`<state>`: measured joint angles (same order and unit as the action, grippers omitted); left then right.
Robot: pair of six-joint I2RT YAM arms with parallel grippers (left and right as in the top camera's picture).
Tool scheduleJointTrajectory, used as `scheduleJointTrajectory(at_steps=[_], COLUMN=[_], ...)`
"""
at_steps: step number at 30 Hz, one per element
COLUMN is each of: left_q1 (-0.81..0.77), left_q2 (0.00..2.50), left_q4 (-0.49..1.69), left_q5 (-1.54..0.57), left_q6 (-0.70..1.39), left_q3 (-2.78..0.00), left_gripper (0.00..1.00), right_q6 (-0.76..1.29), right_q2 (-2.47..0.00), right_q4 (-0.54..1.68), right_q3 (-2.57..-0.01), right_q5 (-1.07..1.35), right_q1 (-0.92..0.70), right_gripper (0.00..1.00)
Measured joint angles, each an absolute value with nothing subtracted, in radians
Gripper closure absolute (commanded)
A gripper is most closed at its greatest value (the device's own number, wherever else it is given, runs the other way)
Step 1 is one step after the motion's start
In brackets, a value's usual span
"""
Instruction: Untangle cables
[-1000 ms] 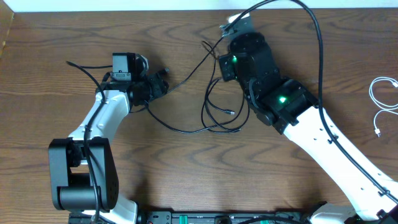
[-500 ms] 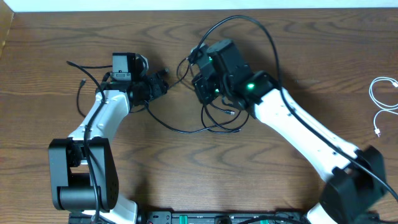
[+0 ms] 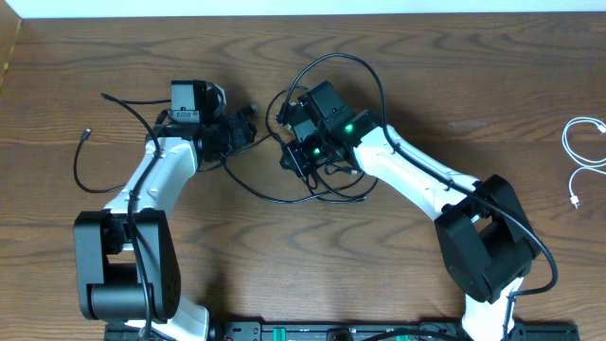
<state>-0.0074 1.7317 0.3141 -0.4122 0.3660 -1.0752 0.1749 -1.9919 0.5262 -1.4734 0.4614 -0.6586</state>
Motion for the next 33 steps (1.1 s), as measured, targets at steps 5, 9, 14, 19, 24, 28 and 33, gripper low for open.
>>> scheduleJointTrajectory(at_steps=[5, 9, 14, 19, 24, 28, 33], left_q1=[-0.007, -0.007, -0.007, -0.008, -0.008, -0.008, -0.008], left_q2=[1.732, 1.732, 1.732, 1.732, 1.732, 1.732, 1.732], left_q4=[0.314, 0.314, 0.314, 0.323, 0.342, 0.387, 0.578], left_q5=[-0.412, -0.412, -0.412, -0.405, -0.389, -0.387, -0.395], left_q6=[0.366, 0.366, 0.366, 0.363, 0.366, 0.390, 0.426], left_q3=[-1.075, -1.075, -1.075, -1.075, -1.075, -1.076, -1.103], left_gripper=[0.45, 0.45, 0.45, 0.34, 0.51, 0.92, 0.76], right_q6=[0.178, 0.178, 0.179, 0.179, 0.179, 0.178, 0.207], right_q2=[-1.988, -1.952, -1.923, -1.923, -1.923, -1.923, -1.933], right_q4=[0.513, 0.511, 0.541, 0.620, 0.661, 0.598, 0.582], right_q3=[-1.474, -1.473, -1.474, -1.474, -1.474, -1.473, -1.473], right_q5=[0.468, 0.471, 0.417, 0.339, 0.316, 0.299, 0.227], right_q1=[-0.642, -0.575, -0.454, -0.361, -0.345, -0.358, -0.366], right_gripper=[0.47, 0.24, 0.01, 0.01, 0.01, 0.01, 0.01])
